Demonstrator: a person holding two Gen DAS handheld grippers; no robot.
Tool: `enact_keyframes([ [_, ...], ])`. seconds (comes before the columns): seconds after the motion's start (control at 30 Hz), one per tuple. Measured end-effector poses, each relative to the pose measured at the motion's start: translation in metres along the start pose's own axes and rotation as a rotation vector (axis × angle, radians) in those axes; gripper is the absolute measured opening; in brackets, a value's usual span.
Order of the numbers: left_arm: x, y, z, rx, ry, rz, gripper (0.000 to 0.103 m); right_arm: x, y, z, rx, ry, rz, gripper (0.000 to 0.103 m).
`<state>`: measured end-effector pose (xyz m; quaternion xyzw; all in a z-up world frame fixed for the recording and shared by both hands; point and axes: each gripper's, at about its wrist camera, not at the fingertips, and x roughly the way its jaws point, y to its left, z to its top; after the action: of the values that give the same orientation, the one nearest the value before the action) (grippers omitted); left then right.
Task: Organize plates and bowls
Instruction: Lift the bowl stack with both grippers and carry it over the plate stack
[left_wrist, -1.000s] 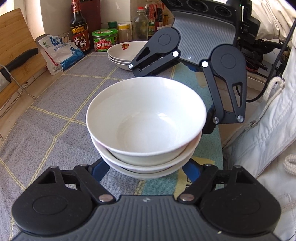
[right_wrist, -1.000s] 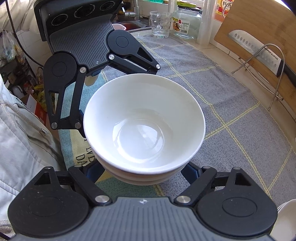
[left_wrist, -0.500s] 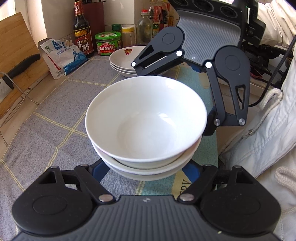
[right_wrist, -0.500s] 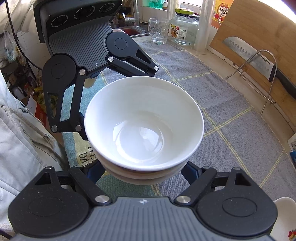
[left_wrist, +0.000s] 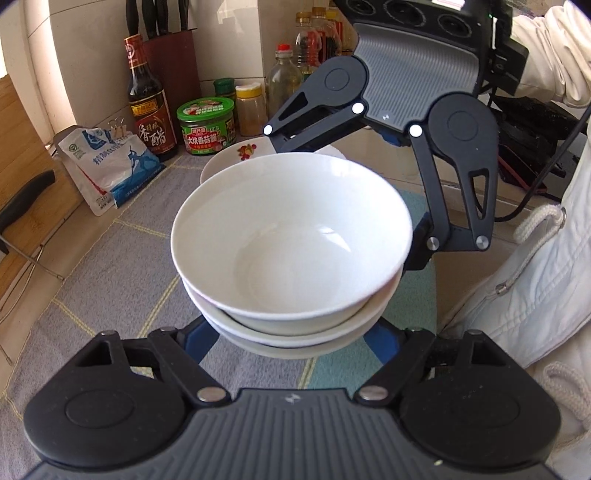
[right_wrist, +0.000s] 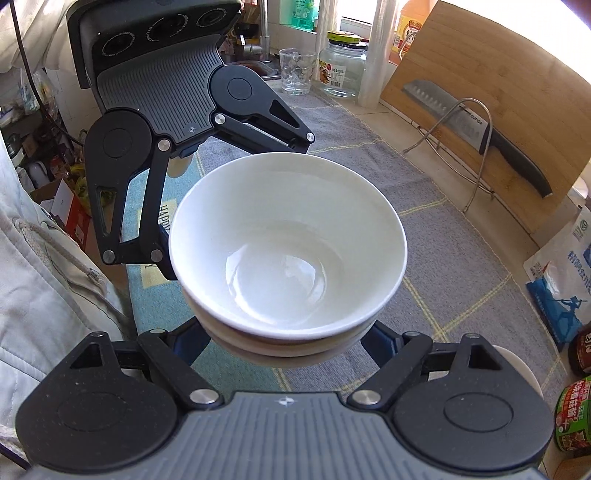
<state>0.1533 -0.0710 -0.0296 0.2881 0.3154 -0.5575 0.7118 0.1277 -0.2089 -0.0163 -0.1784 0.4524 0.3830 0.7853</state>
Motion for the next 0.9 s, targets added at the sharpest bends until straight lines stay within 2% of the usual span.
enact_keyframes([
  [0.43,0.055,-0.003,0.063,0.061,-0.025,-0.004,0.084,-0.041,-0.046,-0.051,0.032,-0.013,-0.066,0.091],
  [0.9,0.111,0.012,0.103,0.111,-0.031,-0.034,0.084,-0.055,-0.089,-0.092,0.103,0.002,-0.146,0.091],
])
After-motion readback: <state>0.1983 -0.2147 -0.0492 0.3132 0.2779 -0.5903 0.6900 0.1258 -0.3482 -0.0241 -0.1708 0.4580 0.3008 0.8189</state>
